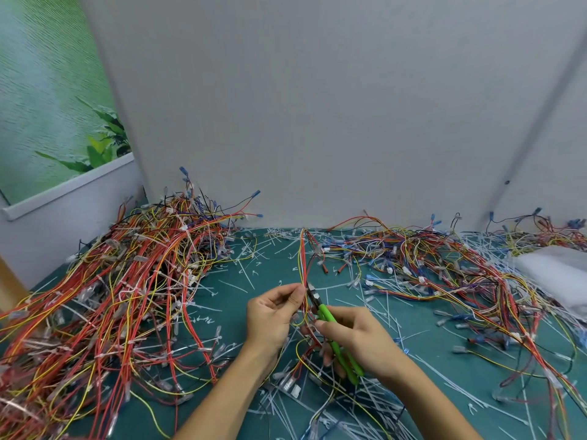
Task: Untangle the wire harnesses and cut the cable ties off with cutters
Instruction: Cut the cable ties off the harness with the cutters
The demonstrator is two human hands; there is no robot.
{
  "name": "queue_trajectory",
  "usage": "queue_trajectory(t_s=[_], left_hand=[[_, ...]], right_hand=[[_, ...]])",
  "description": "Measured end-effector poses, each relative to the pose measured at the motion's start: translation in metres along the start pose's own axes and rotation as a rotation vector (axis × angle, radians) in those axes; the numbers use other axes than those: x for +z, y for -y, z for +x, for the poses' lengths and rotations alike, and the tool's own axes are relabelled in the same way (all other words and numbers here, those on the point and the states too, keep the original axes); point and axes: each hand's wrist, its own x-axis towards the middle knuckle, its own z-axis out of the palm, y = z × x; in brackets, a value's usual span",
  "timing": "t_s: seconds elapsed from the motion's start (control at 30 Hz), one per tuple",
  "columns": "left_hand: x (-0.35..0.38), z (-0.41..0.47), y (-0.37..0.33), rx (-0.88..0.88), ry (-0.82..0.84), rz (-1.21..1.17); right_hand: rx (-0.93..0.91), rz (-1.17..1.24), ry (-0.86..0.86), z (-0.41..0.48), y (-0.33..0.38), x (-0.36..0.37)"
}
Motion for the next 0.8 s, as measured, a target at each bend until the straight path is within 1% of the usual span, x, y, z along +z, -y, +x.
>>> queue_trajectory(t_s=[0.1,0.3,0.5,0.7,0.8], left_hand=[[0.0,-0.0005,-0.0008,-0.004,0.005,-0.001],[0.0003,-0.0009,-0.0012,-0.022,0.029,0.016],[0.0008,-0.0014,-0.0027,-0.02,0.025,-0.006],[0.001,-0.0014,-0.0028,-0.031,0.025,-0.028],[-0.0003,-0.0009,-0.0013,-0.051,0.033,-0.02]], right_hand=[[-0.001,0.003,0.001,-0.0004,0.0006,0.0017],[0.015,0.113,0.064,-0.0003,0.0033,0.0001],[-0.005,0.049,0.029,0.0004,0.001,0.0014],[-0.004,0.053,0.027,0.0003,0.0002,0.002],[0.015,0.109,0.022,0.0011,-0.0006,0.0029]])
